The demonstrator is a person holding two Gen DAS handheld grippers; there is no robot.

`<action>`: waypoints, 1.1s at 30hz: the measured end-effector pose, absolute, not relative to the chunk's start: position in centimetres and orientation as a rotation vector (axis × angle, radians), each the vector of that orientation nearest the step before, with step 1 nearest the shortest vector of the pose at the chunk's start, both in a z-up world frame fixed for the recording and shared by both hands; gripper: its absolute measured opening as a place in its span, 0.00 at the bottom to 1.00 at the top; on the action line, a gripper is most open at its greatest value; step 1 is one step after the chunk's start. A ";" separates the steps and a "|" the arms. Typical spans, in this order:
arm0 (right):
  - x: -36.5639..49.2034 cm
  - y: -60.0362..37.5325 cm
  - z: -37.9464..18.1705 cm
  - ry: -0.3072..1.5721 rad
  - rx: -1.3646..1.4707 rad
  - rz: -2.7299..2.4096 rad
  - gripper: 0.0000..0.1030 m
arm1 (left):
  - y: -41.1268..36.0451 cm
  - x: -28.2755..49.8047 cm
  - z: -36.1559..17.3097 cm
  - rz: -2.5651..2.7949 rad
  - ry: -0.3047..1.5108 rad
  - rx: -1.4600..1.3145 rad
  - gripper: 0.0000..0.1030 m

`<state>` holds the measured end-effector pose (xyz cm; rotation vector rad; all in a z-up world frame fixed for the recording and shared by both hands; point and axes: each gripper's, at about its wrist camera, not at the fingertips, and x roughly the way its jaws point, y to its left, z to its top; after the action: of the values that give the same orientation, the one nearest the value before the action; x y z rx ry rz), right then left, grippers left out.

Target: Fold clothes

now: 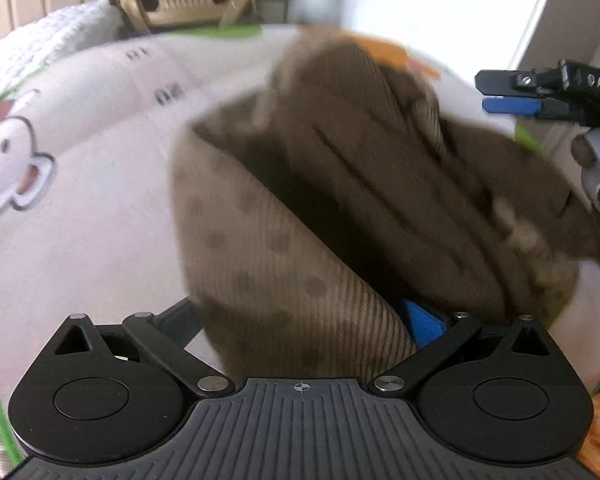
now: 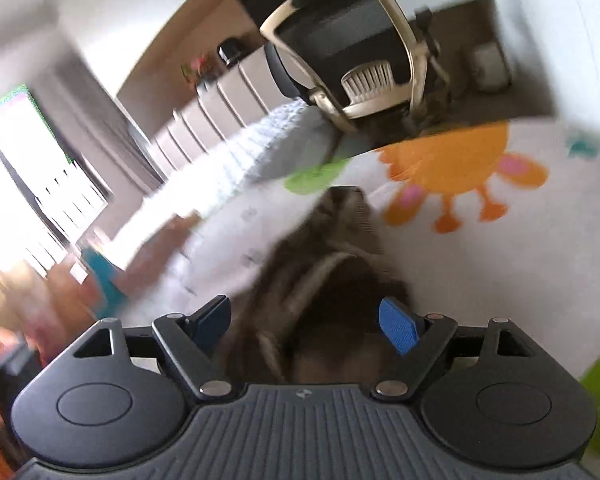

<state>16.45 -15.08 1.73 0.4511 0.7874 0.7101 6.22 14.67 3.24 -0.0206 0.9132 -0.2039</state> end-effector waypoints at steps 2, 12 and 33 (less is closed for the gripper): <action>18.1 -14.5 0.9 0.831 0.544 0.730 0.80 | 15.5 5.6 5.6 -0.185 0.840 -0.010 1.00; 22.5 -9.8 -2.0 0.860 0.611 0.786 0.83 | 12.7 9.2 6.5 -0.305 0.850 -0.250 1.00; 22.3 -9.0 -4.3 0.883 0.485 0.711 0.83 | 18.0 10.4 8.3 -0.044 0.613 -0.071 0.03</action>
<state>22.34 -9.04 -4.26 0.4849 0.8829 0.7114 10.41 18.02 8.31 -0.0714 0.6135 -0.0435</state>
